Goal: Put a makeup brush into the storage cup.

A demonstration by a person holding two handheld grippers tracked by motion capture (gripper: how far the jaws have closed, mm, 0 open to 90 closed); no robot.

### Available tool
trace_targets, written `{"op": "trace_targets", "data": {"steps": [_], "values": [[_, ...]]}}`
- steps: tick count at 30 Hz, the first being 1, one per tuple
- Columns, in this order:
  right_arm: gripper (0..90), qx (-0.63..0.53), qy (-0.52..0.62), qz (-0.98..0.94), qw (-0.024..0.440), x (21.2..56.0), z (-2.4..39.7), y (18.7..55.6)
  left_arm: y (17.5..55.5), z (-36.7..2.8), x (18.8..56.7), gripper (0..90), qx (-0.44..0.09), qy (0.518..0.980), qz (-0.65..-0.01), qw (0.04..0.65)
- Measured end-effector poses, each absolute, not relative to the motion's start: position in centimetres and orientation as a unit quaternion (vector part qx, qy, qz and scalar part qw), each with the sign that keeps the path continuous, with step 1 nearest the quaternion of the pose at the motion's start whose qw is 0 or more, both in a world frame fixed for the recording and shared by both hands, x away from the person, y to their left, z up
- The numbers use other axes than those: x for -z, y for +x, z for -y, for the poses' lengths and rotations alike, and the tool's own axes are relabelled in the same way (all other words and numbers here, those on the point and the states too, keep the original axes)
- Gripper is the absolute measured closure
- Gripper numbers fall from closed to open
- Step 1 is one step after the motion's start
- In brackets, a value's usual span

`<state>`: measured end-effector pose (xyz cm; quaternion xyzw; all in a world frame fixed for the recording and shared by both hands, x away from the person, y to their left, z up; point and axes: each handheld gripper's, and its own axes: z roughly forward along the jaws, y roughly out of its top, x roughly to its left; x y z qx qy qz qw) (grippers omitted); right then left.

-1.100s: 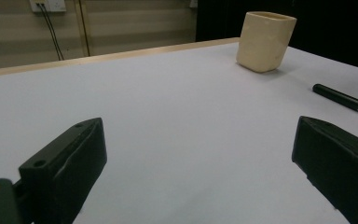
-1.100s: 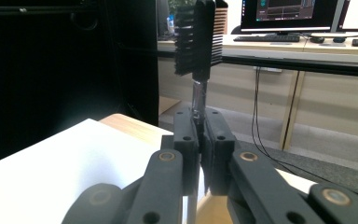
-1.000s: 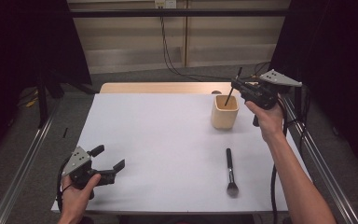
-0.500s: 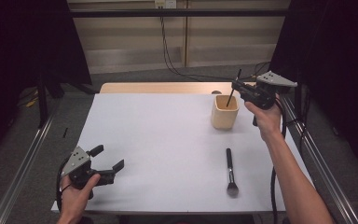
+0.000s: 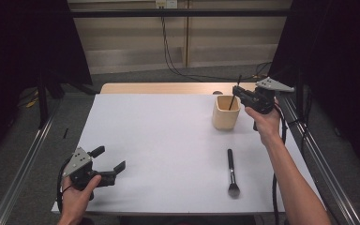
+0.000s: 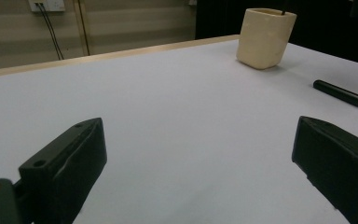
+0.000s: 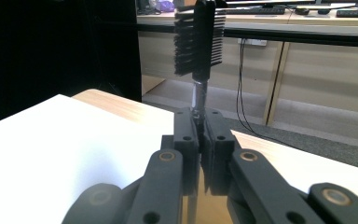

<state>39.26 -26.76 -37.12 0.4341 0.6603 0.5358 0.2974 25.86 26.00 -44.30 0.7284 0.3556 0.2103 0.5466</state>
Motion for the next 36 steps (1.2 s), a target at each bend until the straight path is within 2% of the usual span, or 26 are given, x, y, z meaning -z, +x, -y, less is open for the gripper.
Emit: {"op": "trace_targets", "data": {"steps": [36], "values": [[86.3,-0.525,0.447,-0.673,0.268,40.3,27.0,39.8,26.0,-25.8,44.5,3.3,-0.215,0.740,-0.347,0.535]]}}
